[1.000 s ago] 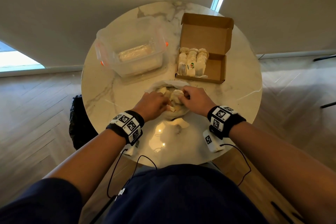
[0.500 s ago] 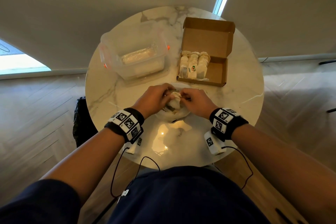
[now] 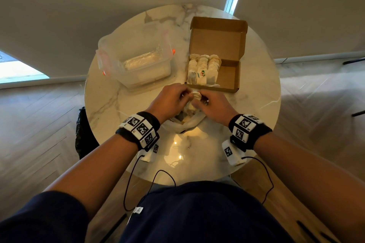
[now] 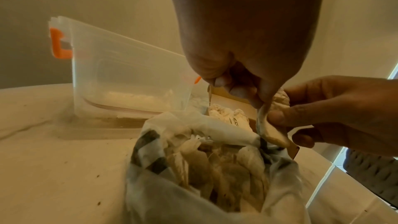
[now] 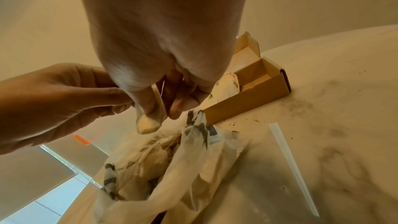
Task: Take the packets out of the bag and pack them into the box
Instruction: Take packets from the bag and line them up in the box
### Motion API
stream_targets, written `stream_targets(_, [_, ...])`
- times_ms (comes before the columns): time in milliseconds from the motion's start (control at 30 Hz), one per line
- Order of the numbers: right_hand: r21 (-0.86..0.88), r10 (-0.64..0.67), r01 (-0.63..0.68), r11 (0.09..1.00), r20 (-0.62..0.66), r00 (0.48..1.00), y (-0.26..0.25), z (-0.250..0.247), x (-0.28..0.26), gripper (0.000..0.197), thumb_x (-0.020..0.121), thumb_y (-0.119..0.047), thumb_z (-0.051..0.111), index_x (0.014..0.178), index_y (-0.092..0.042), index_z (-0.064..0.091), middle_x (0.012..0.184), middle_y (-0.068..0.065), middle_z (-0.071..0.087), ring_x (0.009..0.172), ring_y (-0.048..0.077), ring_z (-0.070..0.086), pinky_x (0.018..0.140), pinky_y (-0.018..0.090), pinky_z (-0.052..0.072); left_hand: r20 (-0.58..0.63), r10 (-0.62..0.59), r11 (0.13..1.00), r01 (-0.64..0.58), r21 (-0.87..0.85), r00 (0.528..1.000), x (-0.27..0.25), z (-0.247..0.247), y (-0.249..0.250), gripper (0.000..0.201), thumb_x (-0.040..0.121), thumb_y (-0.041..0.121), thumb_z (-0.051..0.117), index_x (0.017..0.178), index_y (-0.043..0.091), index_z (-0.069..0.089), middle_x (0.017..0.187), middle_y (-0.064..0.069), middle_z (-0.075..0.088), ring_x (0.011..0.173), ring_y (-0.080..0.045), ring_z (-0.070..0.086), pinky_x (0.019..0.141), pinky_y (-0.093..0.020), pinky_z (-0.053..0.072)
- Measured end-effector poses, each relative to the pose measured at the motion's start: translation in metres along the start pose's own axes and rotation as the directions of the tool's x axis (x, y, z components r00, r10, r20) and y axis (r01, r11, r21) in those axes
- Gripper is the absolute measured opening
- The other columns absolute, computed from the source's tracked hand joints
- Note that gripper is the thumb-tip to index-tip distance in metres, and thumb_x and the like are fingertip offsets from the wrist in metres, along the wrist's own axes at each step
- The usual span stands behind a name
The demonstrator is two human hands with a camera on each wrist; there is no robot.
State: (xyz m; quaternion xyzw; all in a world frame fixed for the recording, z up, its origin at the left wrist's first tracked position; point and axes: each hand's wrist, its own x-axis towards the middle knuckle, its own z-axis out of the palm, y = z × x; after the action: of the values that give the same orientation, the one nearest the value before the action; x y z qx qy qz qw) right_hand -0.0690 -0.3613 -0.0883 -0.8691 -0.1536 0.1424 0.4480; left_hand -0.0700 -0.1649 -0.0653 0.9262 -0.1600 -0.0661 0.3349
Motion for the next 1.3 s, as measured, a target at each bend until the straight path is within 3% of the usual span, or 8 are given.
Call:
stream_targets(167, [-0.015,0.018,-0.019,1.000,-0.043,0.999,0.016,-0.028,0.011,0.020,0.095,-0.034,0.065,0.102,-0.016,0.070,0.088,-0.003,0.070,0.080,0.010,0.063,0.070,0.025,0.049,-0.029,0.021,1.000,-0.021,-0.004,0.999,0.026,0.003,0.009,0.019,0.098,0.033,0.057,0.110,0.021,0.065,0.092,0.011,0.063,0.078,-0.001,0.053,0.069,-0.014,0.041])
stream_targets(367, [-0.056,0.068,-0.069,0.996,-0.031,0.997,0.042,-0.056,0.022,0.003,0.095,-0.027,0.067,0.096,-0.024,0.065,0.079,-0.017,0.059,0.073,-0.013,0.053,0.064,0.002,0.035,0.040,-0.078,0.997,0.077,0.025,0.996,0.058,0.019,0.005,0.018,0.097,0.030,0.059,0.109,0.019,0.067,0.098,0.008,0.062,0.086,-0.009,0.057,0.071,-0.016,0.038])
stream_targets(500, [-0.099,0.104,-0.104,0.990,-0.004,0.995,0.065,-0.058,0.034,0.016,0.096,-0.026,0.065,0.096,-0.010,0.069,0.082,0.000,0.065,0.068,-0.010,0.051,0.061,0.004,0.034,0.095,-0.154,0.987,0.149,0.062,0.984,0.072,0.030,0.002,0.019,0.097,0.024,0.060,0.113,0.017,0.066,0.106,0.003,0.056,0.089,-0.009,0.052,0.080,-0.020,0.040])
stream_targets(700, [-0.108,0.149,-0.150,0.983,-0.017,0.989,0.077,-0.064,0.058,0.021,0.096,-0.027,0.063,0.112,-0.013,0.068,0.095,-0.004,0.063,0.081,0.007,0.054,0.064,0.003,0.035,0.203,-0.223,0.972,0.201,0.123,0.953,0.084,0.044,-0.009,0.027,0.095,0.023,0.059,0.120,0.014,0.066,0.120,-0.009,0.055,0.104,-0.023,0.057,0.093,-0.032,0.047])
stream_targets(800, [-0.116,0.155,-0.156,0.981,-0.012,0.988,0.078,-0.068,0.069,0.021,0.096,-0.025,0.063,0.111,-0.010,0.065,0.096,-0.001,0.063,0.086,0.014,0.056,0.065,0.013,0.036,0.227,-0.247,0.966,0.221,0.133,0.942,0.084,0.049,-0.013,0.029,0.096,0.023,0.057,0.122,0.016,0.066,0.121,-0.010,0.054,0.103,-0.026,0.059,0.094,-0.039,0.049])
stream_targets(1000, [-0.150,0.168,-0.155,0.976,0.075,0.983,0.082,-0.070,0.083,0.024,0.097,-0.025,0.060,0.114,-0.008,0.061,0.106,0.009,0.067,0.094,0.024,0.061,0.076,0.030,0.043,0.182,-0.220,0.974,0.205,0.101,0.958,0.087,0.049,-0.016,0.029,0.095,0.017,0.057,0.124,0.014,0.063,0.121,-0.008,0.051,0.104,-0.024,0.056,0.091,-0.035,0.048])
stream_targets(1200, [-0.143,0.155,-0.144,0.979,0.065,0.986,0.079,-0.071,0.089,0.023,0.098,-0.022,0.059,0.115,-0.006,0.062,0.103,0.005,0.065,0.089,0.019,0.057,0.073,0.023,0.038,0.217,-0.237,0.968,0.210,0.139,0.947,0.091,0.049,-0.021,0.033,0.095,0.012,0.055,0.127,0.014,0.064,0.123,-0.012,0.051,0.112,-0.028,0.054,0.095,-0.033,0.043])
stream_targets(1300, [-0.144,0.126,-0.121,0.982,0.024,0.992,0.081,-0.070,0.093,0.018,0.096,-0.017,0.061,0.107,-0.004,0.063,0.097,0.003,0.063,0.084,0.017,0.056,0.063,0.016,0.034,0.222,-0.229,0.969,0.200,0.145,0.948,0.093,0.049,-0.023,0.032,0.096,0.014,0.055,0.127,0.014,0.066,0.121,-0.013,0.053,0.111,-0.029,0.055,0.095,-0.033,0.043])
